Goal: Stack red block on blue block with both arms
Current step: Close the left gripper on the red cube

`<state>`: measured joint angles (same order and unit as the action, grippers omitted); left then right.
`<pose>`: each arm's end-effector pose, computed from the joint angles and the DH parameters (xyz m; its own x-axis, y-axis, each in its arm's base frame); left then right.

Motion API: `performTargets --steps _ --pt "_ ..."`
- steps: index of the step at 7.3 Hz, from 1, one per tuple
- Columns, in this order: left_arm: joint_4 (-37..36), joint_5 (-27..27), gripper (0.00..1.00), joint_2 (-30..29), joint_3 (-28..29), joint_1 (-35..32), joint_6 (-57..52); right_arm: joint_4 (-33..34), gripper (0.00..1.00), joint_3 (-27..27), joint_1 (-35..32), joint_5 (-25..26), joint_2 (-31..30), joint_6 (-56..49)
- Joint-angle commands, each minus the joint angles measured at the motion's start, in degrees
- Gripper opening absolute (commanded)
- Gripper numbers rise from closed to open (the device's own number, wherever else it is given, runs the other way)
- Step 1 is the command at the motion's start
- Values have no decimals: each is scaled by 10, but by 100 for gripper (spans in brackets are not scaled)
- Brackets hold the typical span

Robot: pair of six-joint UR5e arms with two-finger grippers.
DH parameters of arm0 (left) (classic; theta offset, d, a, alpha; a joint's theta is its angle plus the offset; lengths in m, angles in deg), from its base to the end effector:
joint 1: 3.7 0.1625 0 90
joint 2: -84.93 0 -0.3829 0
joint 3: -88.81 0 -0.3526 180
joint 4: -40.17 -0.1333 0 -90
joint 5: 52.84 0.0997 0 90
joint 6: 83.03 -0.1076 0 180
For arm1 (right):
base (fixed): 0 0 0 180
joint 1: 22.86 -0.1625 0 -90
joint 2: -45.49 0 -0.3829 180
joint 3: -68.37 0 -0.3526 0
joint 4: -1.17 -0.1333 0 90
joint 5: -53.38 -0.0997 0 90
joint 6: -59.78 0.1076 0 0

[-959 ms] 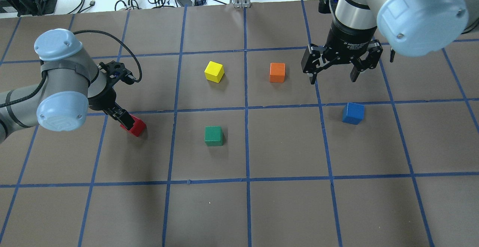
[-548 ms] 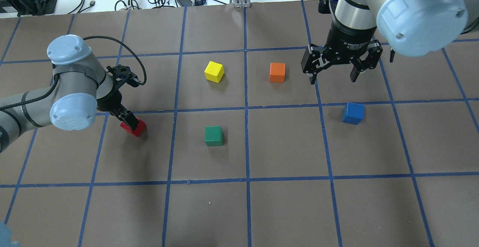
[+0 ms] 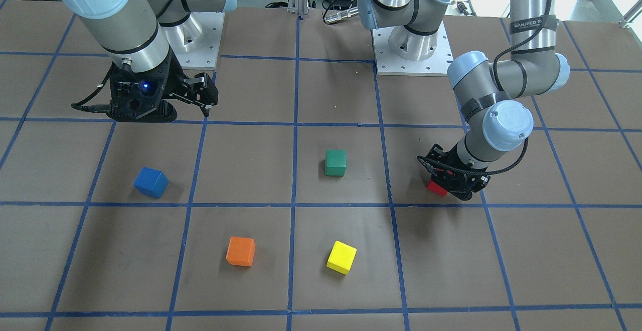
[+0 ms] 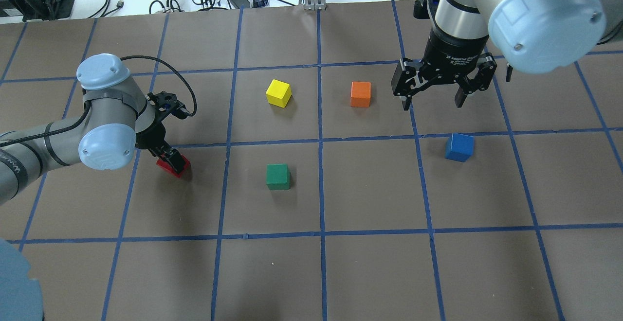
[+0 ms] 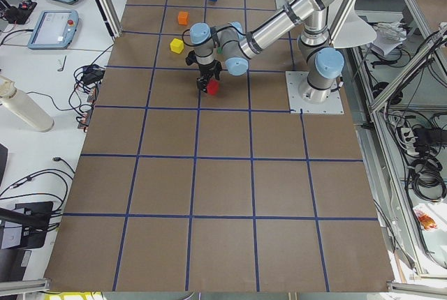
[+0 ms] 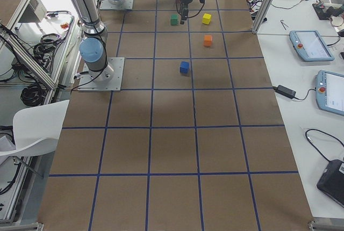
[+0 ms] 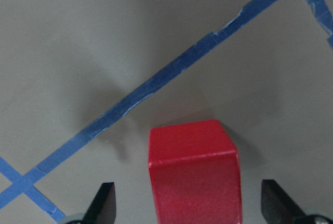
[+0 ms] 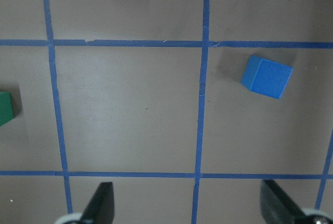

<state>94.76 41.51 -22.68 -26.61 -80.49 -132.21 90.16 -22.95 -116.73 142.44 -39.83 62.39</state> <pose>-0.0171 -0.4747 0.1673 -0.8075 0.5877 0.0512 0.5883 0.7958 0.1436 0.1663 -0.4576 0.3883 -0.9997 -0.0203 -0.0107 -0.0215 0.9922 0.1227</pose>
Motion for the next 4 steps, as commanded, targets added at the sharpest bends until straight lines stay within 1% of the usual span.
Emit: performTargets --steps 1,2,4 --pt "0 9 22 -9 2 -4 -1 0 100 0 0 -1 1 0" --pt "1 23 0 -8 5 -4 0 0 100 0 0 0 1 0" --pt "3 27 0 12 19 -12 14 -1 100 1 0 1 1 0"
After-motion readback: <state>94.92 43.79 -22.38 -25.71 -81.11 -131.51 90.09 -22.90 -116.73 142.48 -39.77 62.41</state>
